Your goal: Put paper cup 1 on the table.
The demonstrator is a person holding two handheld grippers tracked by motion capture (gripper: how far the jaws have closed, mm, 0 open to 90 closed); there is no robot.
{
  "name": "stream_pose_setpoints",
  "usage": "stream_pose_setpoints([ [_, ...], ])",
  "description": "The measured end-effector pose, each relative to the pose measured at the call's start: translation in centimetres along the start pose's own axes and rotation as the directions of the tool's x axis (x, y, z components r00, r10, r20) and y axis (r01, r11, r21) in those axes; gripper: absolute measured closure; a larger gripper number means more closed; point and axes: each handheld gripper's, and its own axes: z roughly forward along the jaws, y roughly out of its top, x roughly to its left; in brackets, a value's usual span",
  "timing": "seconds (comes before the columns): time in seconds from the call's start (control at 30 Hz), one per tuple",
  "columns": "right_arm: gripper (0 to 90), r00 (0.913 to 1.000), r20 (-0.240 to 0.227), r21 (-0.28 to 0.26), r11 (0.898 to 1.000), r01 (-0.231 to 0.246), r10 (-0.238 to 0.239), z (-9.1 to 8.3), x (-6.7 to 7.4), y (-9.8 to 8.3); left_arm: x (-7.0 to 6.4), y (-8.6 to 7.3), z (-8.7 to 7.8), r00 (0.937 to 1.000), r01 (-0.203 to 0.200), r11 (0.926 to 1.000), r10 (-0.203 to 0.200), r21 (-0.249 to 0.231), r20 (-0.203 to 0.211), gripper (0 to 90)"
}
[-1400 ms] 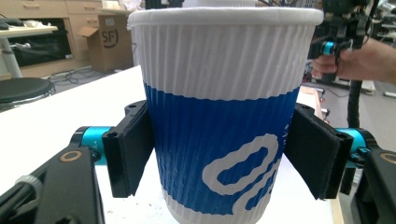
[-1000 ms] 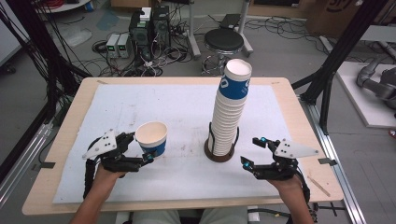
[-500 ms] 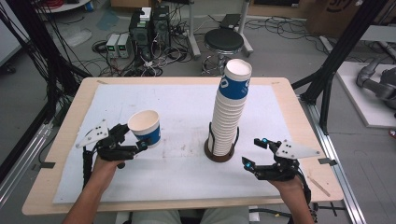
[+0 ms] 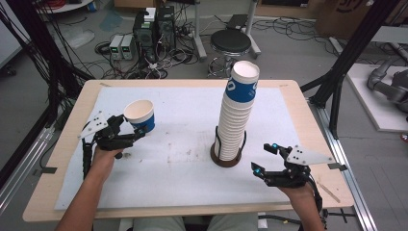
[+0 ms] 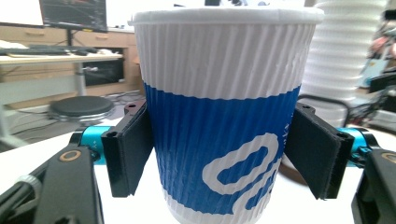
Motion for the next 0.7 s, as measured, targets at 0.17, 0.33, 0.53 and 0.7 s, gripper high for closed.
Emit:
stream_pose_setpoints([
  [0.17,21.1,1.0,0.0,0.002,1.0,0.003,-0.003,0.0,0.0,-0.1,1.2,-0.2,-1.0,0.9982,-0.009,0.9993,0.011,0.037,-0.058,26.8],
  [0.33,21.0,1.0,-0.002,0.0,1.0,-0.001,0.001,0.0,0.0,0.0,2.3,-0.9,-2.4,0.9925,0.005,0.9973,0.004,0.073,-0.122,26.9],
  [0.53,21.1,1.0,-0.005,0.004,1.0,-0.004,0.004,0.0,0.1,0.0,3.3,-2.4,-3.9,0.9809,0.032,0.9922,-0.008,0.121,-0.195,26.9],
  [0.7,21.0,1.0,-0.003,0.002,1.0,0.0,0.0,0.0,0.0,0.0,3.7,-3.5,-4.6,0.9706,0.056,0.9818,-0.011,0.181,-0.24,26.9],
])
